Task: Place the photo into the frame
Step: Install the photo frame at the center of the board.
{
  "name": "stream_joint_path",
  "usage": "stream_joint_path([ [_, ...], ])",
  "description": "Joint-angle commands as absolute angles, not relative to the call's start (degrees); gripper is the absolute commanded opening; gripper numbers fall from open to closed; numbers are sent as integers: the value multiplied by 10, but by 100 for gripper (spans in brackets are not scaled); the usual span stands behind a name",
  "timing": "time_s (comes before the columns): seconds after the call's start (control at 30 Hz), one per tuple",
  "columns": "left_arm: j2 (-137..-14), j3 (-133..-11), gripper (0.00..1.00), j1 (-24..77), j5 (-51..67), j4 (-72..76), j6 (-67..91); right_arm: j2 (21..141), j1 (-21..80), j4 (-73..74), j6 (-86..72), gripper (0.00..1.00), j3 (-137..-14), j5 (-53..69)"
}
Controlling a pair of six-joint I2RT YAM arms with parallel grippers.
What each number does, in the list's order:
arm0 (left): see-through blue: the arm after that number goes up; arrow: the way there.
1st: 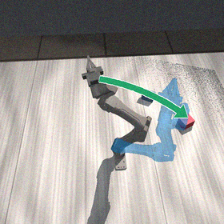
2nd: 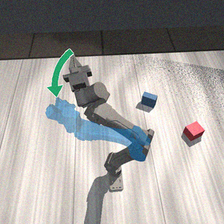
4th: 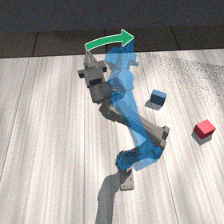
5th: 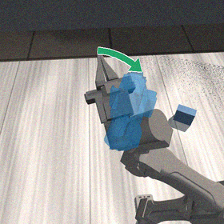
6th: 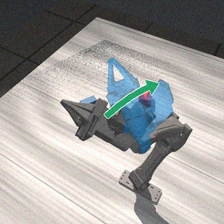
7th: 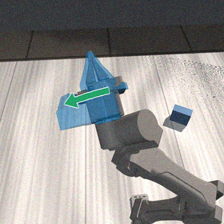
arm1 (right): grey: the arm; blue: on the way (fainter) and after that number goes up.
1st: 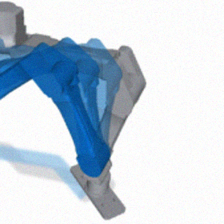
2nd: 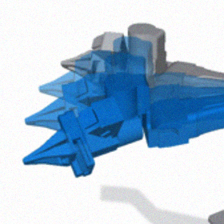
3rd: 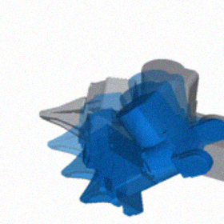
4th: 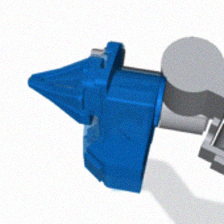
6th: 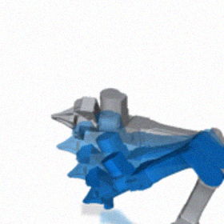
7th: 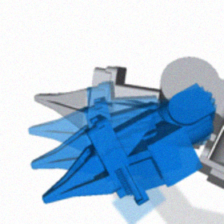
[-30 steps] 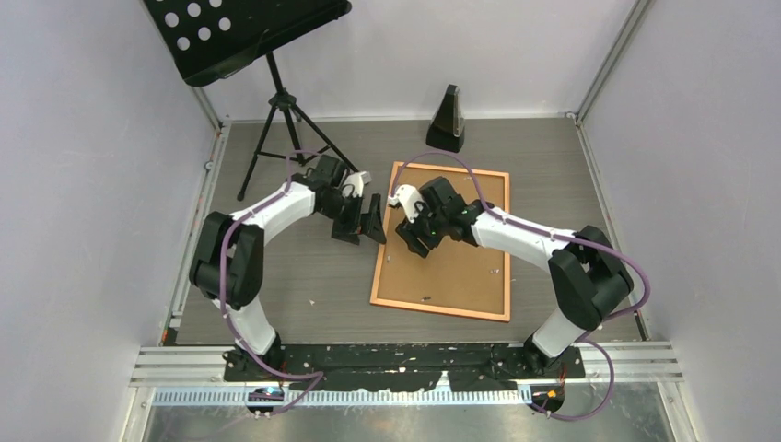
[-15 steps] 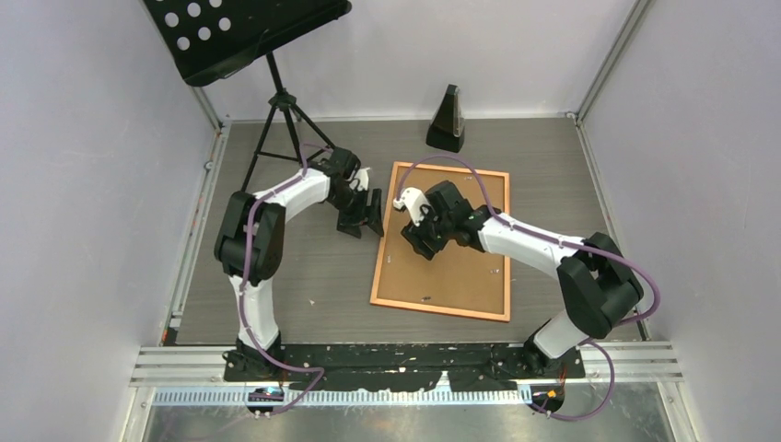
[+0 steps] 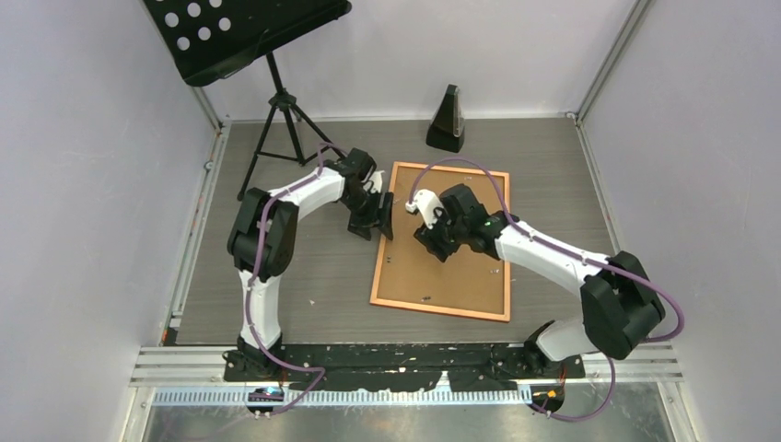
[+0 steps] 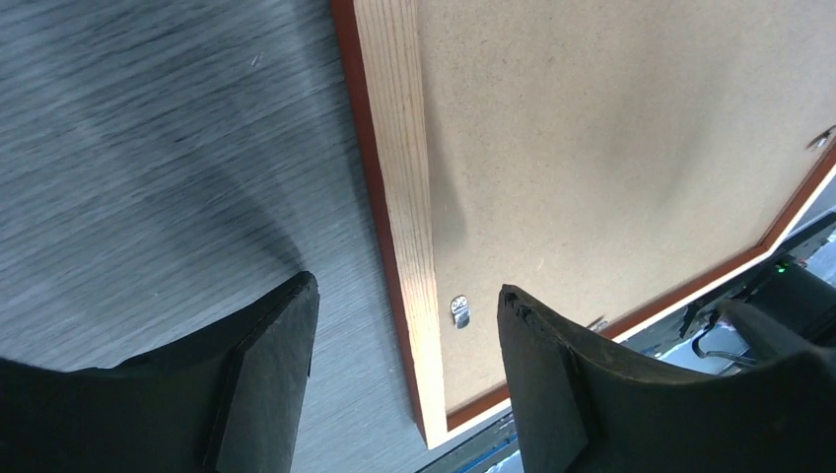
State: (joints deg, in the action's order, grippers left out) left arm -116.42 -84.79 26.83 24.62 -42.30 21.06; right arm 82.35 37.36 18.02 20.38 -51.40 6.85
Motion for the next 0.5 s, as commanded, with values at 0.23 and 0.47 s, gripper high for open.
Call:
stream_joint_path([
  [0.23,-1204,-882,57,292,217,-437,201,739,261,294,229,61,-513,83],
  [0.47,-1220,-884,37,304,219,-433,200,711,179,338,296,61,-492,69],
])
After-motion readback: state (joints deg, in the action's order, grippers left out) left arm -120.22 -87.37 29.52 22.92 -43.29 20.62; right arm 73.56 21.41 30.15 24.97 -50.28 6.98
